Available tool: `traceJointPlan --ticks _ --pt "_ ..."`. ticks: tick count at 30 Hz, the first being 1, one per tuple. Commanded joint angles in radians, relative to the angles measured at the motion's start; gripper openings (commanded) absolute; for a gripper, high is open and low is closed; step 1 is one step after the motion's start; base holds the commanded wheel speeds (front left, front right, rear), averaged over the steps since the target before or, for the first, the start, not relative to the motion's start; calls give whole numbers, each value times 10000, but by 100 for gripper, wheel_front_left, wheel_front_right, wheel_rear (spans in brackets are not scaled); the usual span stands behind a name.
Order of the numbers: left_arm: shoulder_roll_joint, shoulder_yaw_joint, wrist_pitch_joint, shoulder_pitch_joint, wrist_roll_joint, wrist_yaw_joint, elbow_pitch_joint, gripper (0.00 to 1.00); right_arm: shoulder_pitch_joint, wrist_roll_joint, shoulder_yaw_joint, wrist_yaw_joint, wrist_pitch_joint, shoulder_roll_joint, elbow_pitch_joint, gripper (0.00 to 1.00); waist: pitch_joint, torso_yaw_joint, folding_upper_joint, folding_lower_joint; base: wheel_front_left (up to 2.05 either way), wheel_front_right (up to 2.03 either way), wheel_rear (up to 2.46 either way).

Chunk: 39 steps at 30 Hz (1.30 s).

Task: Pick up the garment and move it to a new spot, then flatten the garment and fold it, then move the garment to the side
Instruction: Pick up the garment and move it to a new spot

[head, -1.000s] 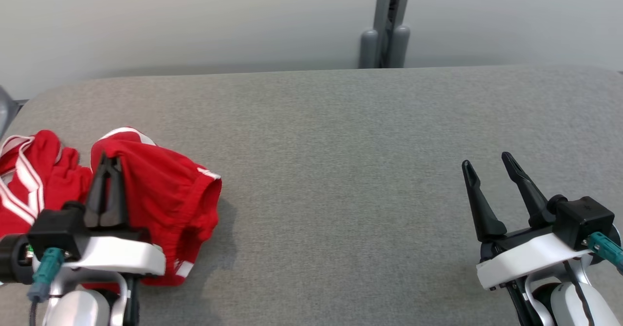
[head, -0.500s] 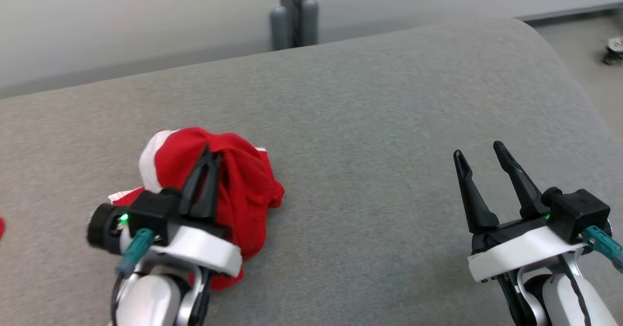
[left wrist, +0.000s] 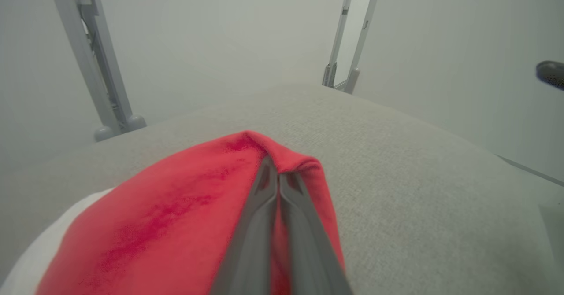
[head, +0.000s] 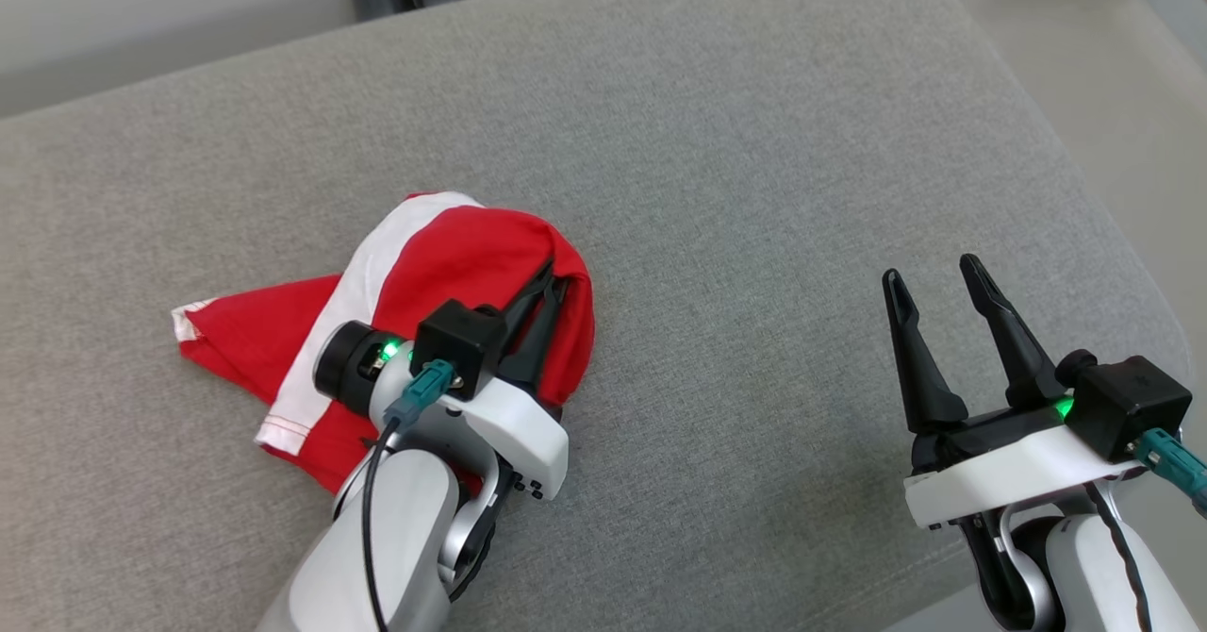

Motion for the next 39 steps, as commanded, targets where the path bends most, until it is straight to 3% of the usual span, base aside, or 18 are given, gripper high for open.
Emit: traceJointPlan --ticks 1,3,4,5,6,12,19,28,39 --pt "-12 -72 -80 -260 -81 -82 337 0 -131 71 -54 19 -103 8 28 100 249 -138 0 0 0 0 0" --pt "-42 -194 -191 -438 -179 -146 868 0 -180 66 -60 19 -184 37 98 100 322 -95 0 0 0 0 0" --pt "-52 -262 -260 -522 -168 -139 1086 28 -198 64 -61 17 -197 52 145 100 338 -55 0 0 0 0 0" --pt "-79 -340 -368 -598 -199 -144 1250 80 -212 62 -68 17 -218 60 186 100 343 7 0 0 0 0 0" --pt "-100 -423 -452 -653 -240 -167 1394 100 -229 75 -83 17 -245 63 234 100 329 95 0 0 0 0 0" --pt "-150 -804 -1002 -441 -460 -55 1474 100 -255 54 -70 17 -295 -15 440 100 23 759 0 0 0 0 0" --pt "-130 -491 -1362 210 -908 396 343 100 -86 -32 -159 17 -182 -110 434 100 -423 1718 0 0 0 0 0" --pt "502 653 -1544 1110 -1325 957 -872 100 253 -206 -412 17 150 -318 283 100 -1111 2759 0 0 0 0 0" --pt "1625 1955 -1583 2252 -1574 1246 -1542 100 653 -373 -481 17 497 -459 112 100 -1856 3265 0 0 0 0 0"
